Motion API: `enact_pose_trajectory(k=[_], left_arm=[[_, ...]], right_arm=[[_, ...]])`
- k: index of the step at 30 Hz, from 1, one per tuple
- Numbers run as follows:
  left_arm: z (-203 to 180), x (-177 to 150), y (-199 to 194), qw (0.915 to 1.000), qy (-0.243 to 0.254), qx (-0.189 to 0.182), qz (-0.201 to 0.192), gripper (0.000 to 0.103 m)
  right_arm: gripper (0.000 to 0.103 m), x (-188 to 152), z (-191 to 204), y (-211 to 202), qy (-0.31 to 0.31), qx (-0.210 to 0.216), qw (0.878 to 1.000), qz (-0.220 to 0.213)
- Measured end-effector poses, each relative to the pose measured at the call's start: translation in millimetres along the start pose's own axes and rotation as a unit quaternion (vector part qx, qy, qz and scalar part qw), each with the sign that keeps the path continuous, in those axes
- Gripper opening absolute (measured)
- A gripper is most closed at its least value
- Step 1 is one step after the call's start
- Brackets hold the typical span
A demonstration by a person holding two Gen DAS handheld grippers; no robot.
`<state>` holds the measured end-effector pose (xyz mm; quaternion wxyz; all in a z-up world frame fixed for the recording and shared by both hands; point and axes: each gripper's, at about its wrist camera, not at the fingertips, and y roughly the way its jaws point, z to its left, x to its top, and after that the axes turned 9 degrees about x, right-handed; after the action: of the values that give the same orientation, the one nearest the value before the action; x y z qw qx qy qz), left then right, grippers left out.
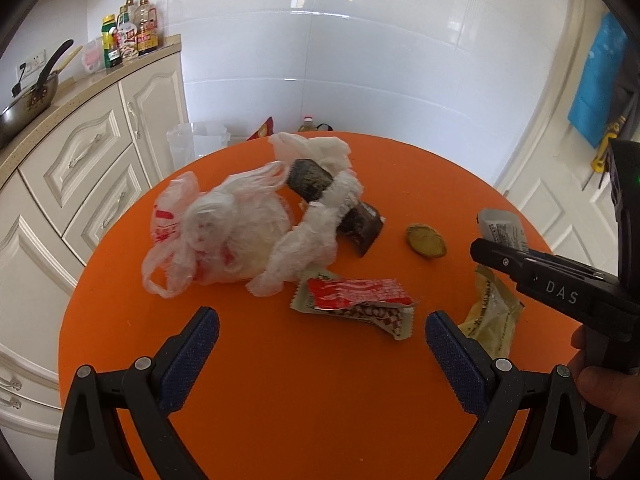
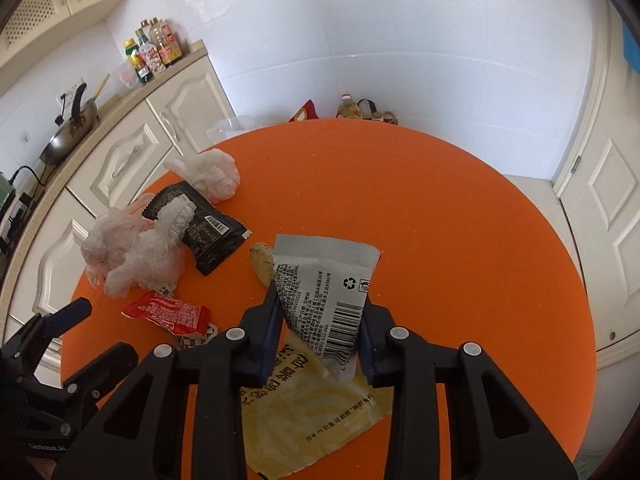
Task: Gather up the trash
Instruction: 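Grasp the silver barcode wrapper with the right gripper, then grasp the yellow printed packet with the left gripper while the right holds the wrapper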
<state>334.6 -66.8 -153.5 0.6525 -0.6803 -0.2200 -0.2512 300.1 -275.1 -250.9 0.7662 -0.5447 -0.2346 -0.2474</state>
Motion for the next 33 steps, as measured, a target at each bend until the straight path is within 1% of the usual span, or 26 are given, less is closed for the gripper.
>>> enact_pose_trajectory(k=[1,2,4,7,10,14,18,20,23,24,26,27,28,29,30,31,32,33], left_arm=[[-1.8,-0.8,0.6,1.0,0.002,-0.004,-0.001,0.102],[0.1,-10.1,-1.8,1.0,0.003,-0.006,-0.001,0.102],[-3.5,-9.4,0.6,0.9999,0.01,-0.012,-0.001,0.102],[-7.8,-22.2,-4.8,0.9996,0.015,-0.026,-0.004,0.1],[-22.0,-26.8,-13.1,0.9982,0.036,-0.045,-0.017,0.1],[-48.3,-31.4,-13.2,0.9933,0.089,-0.066,-0.033,0.1],[-78.6,-31.3,6.4,0.9855,0.148,-0.078,-0.03,0.1],[-91.1,-30.5,23.2,0.9812,0.174,-0.08,-0.021,0.097],[-107.1,-32.5,49.0,0.9761,0.201,-0.082,0.001,0.082],[-110.6,-28.2,56.6,0.9755,0.204,-0.083,0.009,0.069],[-113.8,-27.6,61.9,0.9749,0.206,-0.083,0.003,0.065],[-112.9,-27.9,63.0,0.9748,0.207,-0.084,-0.002,0.06],[-112.7,-28.6,62.6,0.9752,0.205,-0.084,-0.003,0.044],[-110.1,-29.9,60.7,0.9766,0.198,-0.083,-0.005,0.036],[-105.5,-29.5,59.4,0.9782,0.19,-0.085,-0.006,0.015],[-98.7,-28.4,58.2,0.9798,0.176,-0.095,-0.003,0.012],[-91.1,-27.5,57.8,0.98,0.162,-0.115,0.011,0.008],[-86.1,-26.6,61.2,0.9802,0.152,-0.126,0.018,0.007]], right_arm=[[0.032,-0.3,-2.2,-3.5,0.003,0.002,1.0,-0.003],[0.032,-0.4,-3.7,-5.8,0.006,0.006,1.0,-0.005],[0.032,-1.2,-6.9,-12.2,0.011,0.008,1.0,-0.01],[0.031,-4.8,-12.1,-23.7,0.02,0.014,1.0,-0.02],[0.031,-9.6,-18.9,-36.1,0.026,0.009,0.999,-0.028],[0.031,-16.3,-31.2,-51.8,0.039,0.0,0.999,-0.037],[0.031,-26.7,-46.1,-68.4,0.056,-0.014,0.997,-0.046],[0.031,-31.6,-53.9,-76.5,0.064,-0.02,0.997,-0.05],[0.031,-39.3,-66.3,-88.8,0.078,-0.032,0.995,-0.055],[0.031,-40.5,-69.0,-90.8,0.082,-0.034,0.995,-0.056],[0.031,-44.6,-72.5,-95.4,0.087,-0.039,0.994,-0.058],[0.031,-46.7,-73.6,-97.5,0.089,-0.04,0.993,-0.059],[0.031,-48.5,-74.8,-99.8,0.091,-0.04,0.993,-0.06],[0.031,-50.5,-75.1,-102.0,0.093,-0.041,0.993,-0.062],[0.031,-52.4,-75.4,-103.4,0.095,-0.041,0.993,-0.063],[0.031,-53.8,-74.7,-104.5,0.096,-0.04,0.993,-0.064],[0.031,-55.3,-74.5,-105.7,0.097,-0.039,0.992,-0.065],[0.031,-57.0,-73.9,-106.8,0.098,-0.039,0.992,-0.065]])
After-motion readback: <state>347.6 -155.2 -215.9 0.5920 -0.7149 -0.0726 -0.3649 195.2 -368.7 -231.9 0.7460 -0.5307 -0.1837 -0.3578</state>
